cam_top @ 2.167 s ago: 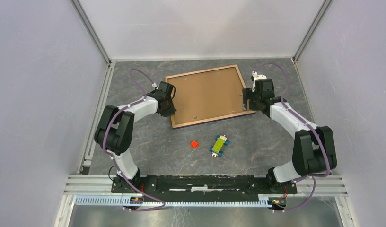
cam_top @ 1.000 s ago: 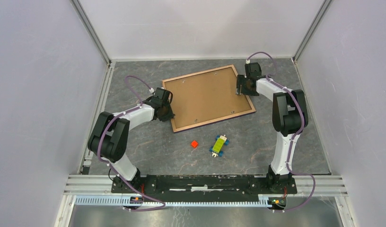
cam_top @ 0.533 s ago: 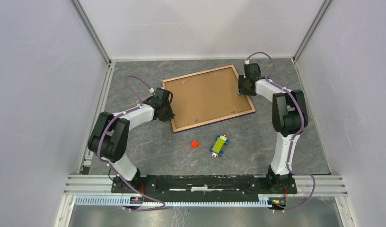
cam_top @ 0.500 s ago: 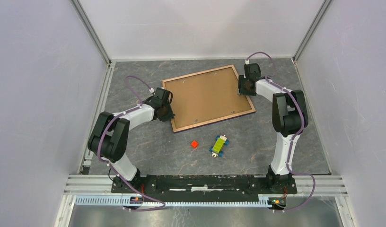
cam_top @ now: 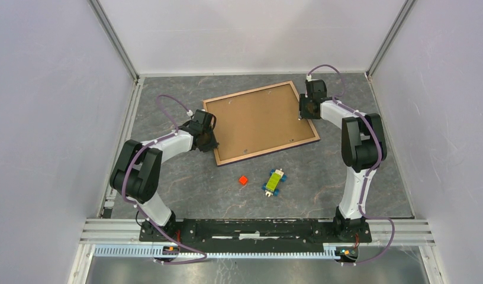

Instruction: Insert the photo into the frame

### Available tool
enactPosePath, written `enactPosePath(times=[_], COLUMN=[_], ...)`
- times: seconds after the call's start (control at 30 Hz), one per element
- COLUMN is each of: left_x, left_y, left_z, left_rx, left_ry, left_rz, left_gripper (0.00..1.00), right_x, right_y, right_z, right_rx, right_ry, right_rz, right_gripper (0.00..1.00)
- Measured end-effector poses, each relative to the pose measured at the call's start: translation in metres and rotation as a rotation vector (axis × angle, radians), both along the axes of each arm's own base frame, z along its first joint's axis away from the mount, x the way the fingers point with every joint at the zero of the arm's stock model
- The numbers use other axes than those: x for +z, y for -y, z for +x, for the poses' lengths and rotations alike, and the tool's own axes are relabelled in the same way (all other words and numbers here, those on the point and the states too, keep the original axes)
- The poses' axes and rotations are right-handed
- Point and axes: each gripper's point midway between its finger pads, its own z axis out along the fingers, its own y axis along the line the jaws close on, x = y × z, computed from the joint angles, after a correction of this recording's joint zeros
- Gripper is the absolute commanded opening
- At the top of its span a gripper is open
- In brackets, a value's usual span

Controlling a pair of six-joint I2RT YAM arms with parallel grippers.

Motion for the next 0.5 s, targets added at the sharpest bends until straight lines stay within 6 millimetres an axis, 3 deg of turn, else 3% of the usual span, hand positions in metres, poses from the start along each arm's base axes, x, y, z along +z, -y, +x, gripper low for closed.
enactPosePath(times=[0.27,0.5], left_x=[0.0000,0.0000], left_y=[0.0000,0.0000], left_z=[0.0000,-0.0001], left_rx=[0.000,0.000], left_ry=[0.000,0.000], left_rz=[0.000,0.000], left_gripper=[0.02,0.02], right_x=[0.0003,0.0004], right_y=[-0.0010,0.0016], right_z=[-0.0014,-0.0041], right_rx=[0.034,0.067], right_ry=[0.003,-0.011], right_rz=[-0.003,-0.033], right_gripper=[0.35,0.29])
